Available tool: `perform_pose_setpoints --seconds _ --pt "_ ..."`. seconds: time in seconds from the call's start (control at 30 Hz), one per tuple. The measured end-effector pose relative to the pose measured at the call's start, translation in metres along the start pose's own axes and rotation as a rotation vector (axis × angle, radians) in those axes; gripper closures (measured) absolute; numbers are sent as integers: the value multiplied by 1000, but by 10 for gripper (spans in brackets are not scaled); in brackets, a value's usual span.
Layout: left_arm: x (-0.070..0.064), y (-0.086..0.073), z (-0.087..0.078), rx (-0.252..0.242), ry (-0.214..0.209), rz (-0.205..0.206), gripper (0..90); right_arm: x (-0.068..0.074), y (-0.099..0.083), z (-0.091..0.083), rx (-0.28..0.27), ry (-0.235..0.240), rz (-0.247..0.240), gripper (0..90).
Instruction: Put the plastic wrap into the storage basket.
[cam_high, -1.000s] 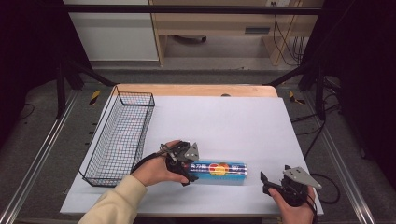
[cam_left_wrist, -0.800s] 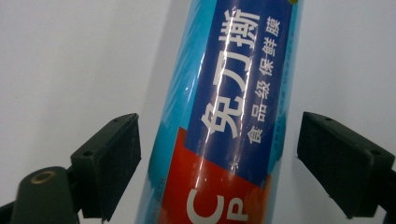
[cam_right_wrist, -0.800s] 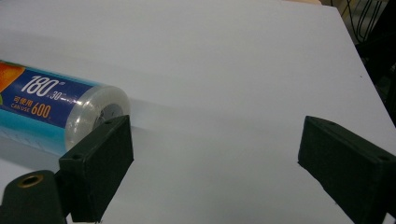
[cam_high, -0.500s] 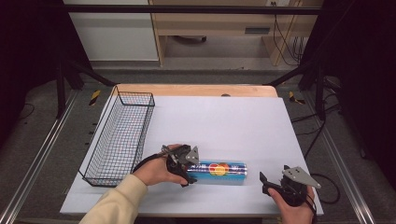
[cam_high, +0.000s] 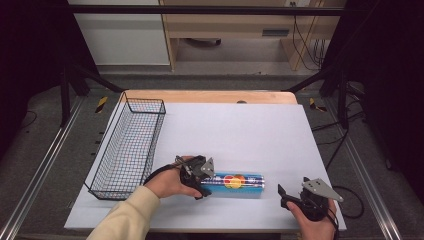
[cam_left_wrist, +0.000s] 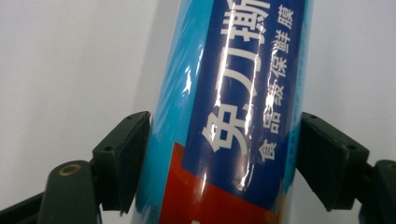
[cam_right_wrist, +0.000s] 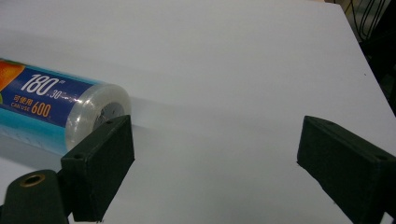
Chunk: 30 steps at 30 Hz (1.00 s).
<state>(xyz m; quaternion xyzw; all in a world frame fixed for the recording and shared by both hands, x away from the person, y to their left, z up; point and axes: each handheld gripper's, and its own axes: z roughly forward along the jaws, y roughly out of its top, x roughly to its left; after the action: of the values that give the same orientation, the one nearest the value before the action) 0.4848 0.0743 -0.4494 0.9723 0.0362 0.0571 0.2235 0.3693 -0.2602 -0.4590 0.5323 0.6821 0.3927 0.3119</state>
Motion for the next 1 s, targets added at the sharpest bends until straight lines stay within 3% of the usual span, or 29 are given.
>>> perform_pose_setpoints --seconds 0.5,1.0 --pt "-2 15 7 -4 -12 13 238 0 0 1 1 4 -4 116" --pt "-2 22 12 50 7 41 274 0 0 1 1 6 -4 120"
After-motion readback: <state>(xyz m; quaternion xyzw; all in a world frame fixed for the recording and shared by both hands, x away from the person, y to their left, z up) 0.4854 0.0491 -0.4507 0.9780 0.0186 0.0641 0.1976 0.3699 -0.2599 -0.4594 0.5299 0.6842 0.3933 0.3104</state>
